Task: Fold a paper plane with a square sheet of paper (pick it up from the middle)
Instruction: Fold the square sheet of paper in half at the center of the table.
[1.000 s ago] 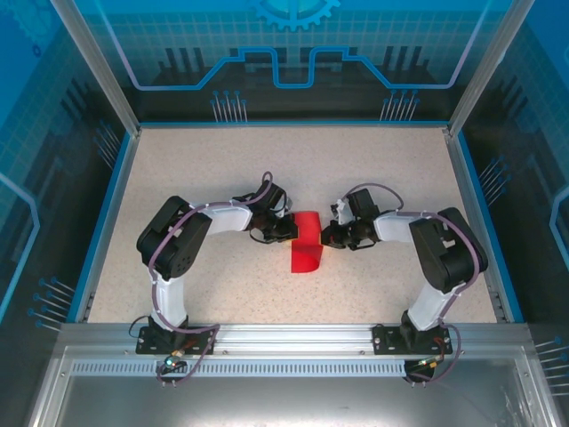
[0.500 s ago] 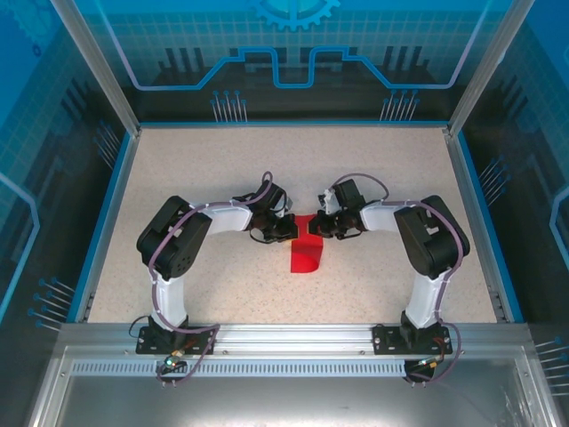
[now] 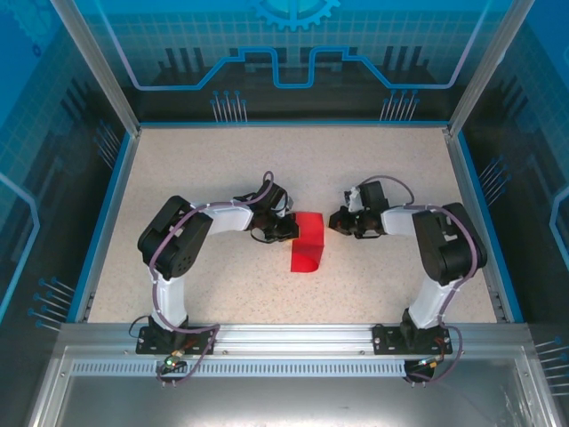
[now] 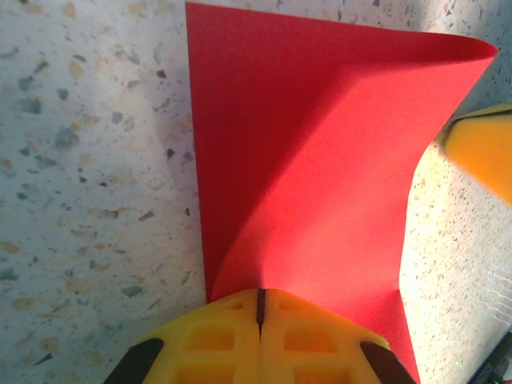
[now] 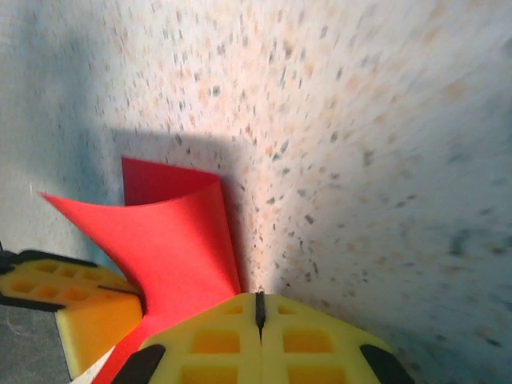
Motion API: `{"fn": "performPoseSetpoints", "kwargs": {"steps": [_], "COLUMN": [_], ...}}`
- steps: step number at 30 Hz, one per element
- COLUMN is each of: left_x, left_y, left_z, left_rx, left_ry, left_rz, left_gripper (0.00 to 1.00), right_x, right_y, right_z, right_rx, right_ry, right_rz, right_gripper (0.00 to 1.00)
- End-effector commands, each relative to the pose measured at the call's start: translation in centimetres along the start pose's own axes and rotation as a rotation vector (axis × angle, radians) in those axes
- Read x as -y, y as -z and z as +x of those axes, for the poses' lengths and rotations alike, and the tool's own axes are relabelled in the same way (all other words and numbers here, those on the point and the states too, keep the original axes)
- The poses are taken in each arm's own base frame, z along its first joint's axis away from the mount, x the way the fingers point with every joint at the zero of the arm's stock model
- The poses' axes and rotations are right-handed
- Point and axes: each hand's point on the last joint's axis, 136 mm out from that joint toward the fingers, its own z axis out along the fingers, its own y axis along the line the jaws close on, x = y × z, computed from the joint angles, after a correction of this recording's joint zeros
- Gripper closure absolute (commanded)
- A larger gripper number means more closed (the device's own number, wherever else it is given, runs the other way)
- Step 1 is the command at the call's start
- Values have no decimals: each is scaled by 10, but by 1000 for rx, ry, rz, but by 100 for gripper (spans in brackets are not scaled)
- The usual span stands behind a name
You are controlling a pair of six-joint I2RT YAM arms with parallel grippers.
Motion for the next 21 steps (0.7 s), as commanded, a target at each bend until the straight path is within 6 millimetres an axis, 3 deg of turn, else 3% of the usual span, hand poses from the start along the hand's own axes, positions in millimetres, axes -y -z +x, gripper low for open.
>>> {"fn": "performPoseSetpoints", "kwargs": {"steps": [1,4,7,11,14,17,21], "left_x": [-85,-85,-85,-87,-88,-88,-88], "left_y": [-14,-14,-14,-15,-14,-14,-13], "left_z": [37,36,36,38,38,38,38], "left_rx": [-96,-94,-92,-97,-99,-98,-94], "left_ry": [106,111,114,118,117,111,112], "left_rz": [-301,-299,-300,-305,-309,-310,-310], "left_gripper": [100,100,100,100,100,100,100], "right_x": [-29,-57,-57,-49,-34,-5,26], "right_y": [16,-5,-30,-45,-51,-52,-42], "right_z": [-19,-8,4,3,0,-3,-17], "right_rx": [79,7,-54,-87,-93,-79,-25], "right_ry": [70,128,128,92,49,-9,-61], "right_rz": [27,-16,-10,-28,-18,44,102], "right_gripper": [98,98,99,99,99,100,100]}}
